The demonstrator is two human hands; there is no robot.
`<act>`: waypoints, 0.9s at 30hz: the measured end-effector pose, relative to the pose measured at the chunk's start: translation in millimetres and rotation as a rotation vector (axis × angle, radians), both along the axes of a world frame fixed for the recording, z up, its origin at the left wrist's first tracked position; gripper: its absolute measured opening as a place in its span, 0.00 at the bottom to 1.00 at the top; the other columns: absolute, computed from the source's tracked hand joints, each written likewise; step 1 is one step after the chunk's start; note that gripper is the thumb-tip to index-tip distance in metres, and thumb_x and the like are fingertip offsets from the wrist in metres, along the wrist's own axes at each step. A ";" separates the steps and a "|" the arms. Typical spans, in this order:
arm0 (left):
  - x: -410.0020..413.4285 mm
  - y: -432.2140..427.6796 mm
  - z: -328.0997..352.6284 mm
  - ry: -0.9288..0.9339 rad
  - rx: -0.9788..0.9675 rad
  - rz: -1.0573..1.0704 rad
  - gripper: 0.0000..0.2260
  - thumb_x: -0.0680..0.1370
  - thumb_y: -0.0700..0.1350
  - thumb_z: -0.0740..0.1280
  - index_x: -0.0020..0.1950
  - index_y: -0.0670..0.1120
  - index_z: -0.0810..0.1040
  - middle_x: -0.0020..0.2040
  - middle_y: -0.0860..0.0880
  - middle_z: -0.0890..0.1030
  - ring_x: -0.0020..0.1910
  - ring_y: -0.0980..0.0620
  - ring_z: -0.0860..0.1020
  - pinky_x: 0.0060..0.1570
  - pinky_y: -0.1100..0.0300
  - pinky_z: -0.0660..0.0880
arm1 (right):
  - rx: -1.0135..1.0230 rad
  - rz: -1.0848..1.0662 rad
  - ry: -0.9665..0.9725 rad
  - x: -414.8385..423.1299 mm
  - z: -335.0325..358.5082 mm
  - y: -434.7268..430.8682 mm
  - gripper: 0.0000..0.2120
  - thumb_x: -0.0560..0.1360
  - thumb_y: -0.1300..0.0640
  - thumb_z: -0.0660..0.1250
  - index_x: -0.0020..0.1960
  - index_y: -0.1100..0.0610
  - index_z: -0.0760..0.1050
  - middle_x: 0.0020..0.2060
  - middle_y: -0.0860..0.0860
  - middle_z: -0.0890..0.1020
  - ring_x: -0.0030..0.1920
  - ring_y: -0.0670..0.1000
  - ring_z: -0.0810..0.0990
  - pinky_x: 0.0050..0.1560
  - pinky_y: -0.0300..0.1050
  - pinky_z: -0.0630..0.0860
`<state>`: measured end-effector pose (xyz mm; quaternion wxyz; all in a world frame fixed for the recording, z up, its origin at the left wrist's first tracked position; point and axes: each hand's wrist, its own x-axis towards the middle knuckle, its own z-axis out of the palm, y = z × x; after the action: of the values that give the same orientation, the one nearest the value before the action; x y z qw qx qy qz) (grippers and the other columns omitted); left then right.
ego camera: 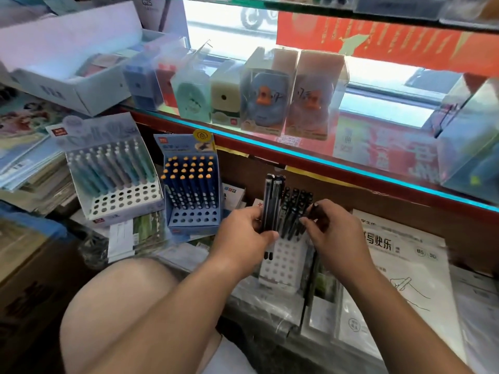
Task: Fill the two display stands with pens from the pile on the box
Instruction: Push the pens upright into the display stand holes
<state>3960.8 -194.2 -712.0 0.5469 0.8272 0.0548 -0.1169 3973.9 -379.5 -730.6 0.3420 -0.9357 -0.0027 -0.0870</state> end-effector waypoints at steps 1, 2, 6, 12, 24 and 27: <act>0.1 0.3 -0.2 0.000 -0.001 0.004 0.11 0.78 0.41 0.73 0.55 0.56 0.82 0.48 0.56 0.87 0.52 0.57 0.84 0.59 0.50 0.80 | 0.000 0.004 -0.006 0.2 -0.7 -0.1 0.05 0.78 0.54 0.73 0.51 0.48 0.77 0.41 0.44 0.80 0.41 0.44 0.78 0.42 0.46 0.78; -0.1 0.6 -0.3 0.000 -0.001 0.007 0.10 0.78 0.41 0.73 0.54 0.57 0.82 0.48 0.56 0.87 0.51 0.56 0.84 0.59 0.49 0.80 | 0.004 0.005 -0.008 -0.1 -0.9 -0.2 0.05 0.78 0.54 0.73 0.50 0.48 0.77 0.41 0.43 0.80 0.41 0.43 0.78 0.42 0.46 0.78; -0.7 0.8 0.1 0.006 0.002 0.007 0.10 0.78 0.41 0.73 0.52 0.57 0.82 0.47 0.56 0.87 0.51 0.56 0.84 0.59 0.48 0.81 | 0.016 -0.022 -0.019 -0.3 -1.8 -0.3 0.05 0.78 0.53 0.73 0.50 0.49 0.77 0.41 0.44 0.80 0.41 0.42 0.78 0.41 0.46 0.78; -1.1 2.4 0.8 0.001 0.003 0.004 0.10 0.78 0.42 0.73 0.51 0.58 0.82 0.47 0.56 0.87 0.50 0.56 0.84 0.58 0.48 0.81 | -0.008 -0.008 0.020 -0.4 -3.0 1.2 0.10 0.77 0.54 0.73 0.55 0.48 0.75 0.44 0.44 0.81 0.41 0.42 0.78 0.40 0.40 0.75; -0.5 1.9 -3.8 0.003 0.012 0.001 0.09 0.78 0.42 0.74 0.53 0.57 0.83 0.47 0.56 0.87 0.50 0.56 0.84 0.58 0.48 0.81 | 0.072 -0.004 -0.051 -1.2 -2.1 3.7 0.13 0.81 0.51 0.67 0.65 0.51 0.73 0.50 0.46 0.80 0.44 0.43 0.78 0.43 0.39 0.73; 0.5 1.5 -4.4 0.006 0.012 -0.002 0.09 0.78 0.42 0.74 0.54 0.55 0.83 0.48 0.56 0.87 0.50 0.55 0.84 0.58 0.47 0.81 | 0.020 0.013 -0.097 -3.7 -3.4 3.4 0.13 0.82 0.53 0.66 0.66 0.51 0.72 0.50 0.43 0.77 0.45 0.45 0.77 0.45 0.44 0.75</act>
<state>3961.3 -192.6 -716.3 0.5418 0.8301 0.0564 -0.1196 3970.2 -376.1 -734.0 0.3514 -0.9269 -0.0244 -0.1299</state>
